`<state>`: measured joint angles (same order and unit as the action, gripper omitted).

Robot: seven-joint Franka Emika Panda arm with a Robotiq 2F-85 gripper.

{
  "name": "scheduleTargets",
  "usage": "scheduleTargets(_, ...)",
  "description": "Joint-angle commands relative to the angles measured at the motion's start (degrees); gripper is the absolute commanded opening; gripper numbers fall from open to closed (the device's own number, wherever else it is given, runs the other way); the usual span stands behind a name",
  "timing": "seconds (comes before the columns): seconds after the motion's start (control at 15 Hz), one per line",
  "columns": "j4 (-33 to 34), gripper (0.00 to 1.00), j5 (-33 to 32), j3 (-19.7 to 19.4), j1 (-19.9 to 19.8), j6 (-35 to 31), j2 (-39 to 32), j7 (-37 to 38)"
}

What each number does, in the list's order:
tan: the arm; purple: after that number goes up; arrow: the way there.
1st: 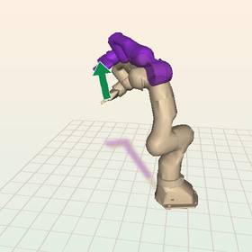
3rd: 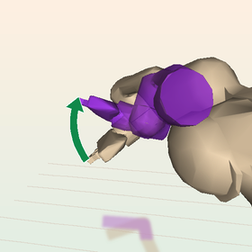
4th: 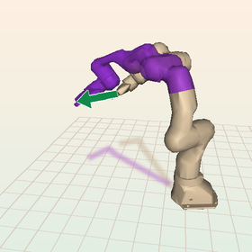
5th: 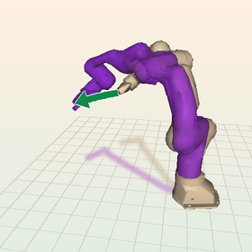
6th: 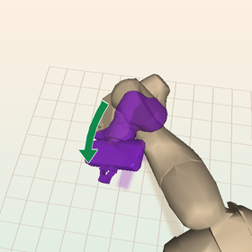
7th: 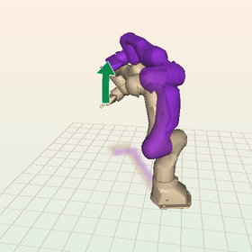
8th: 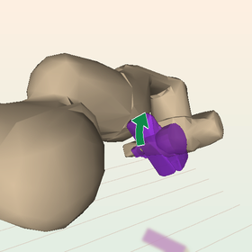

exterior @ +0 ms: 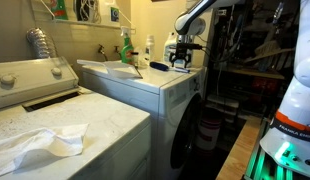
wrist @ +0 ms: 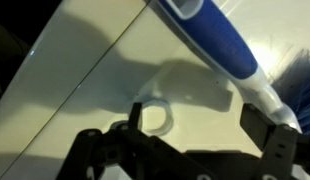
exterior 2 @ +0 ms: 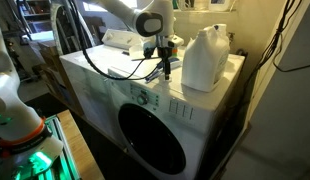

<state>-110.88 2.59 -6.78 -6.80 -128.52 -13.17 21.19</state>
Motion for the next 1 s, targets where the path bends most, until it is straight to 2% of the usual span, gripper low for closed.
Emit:
scheduleTargets(0.0, 1.3, 1.0, -0.4, -0.8, 0.6, 1.3, -0.8, 0.8)
scheduleTargets(0.93, 2.7, 1.0, -1.3, -1.1, 0.6, 1.3, -2.7, 0.4)
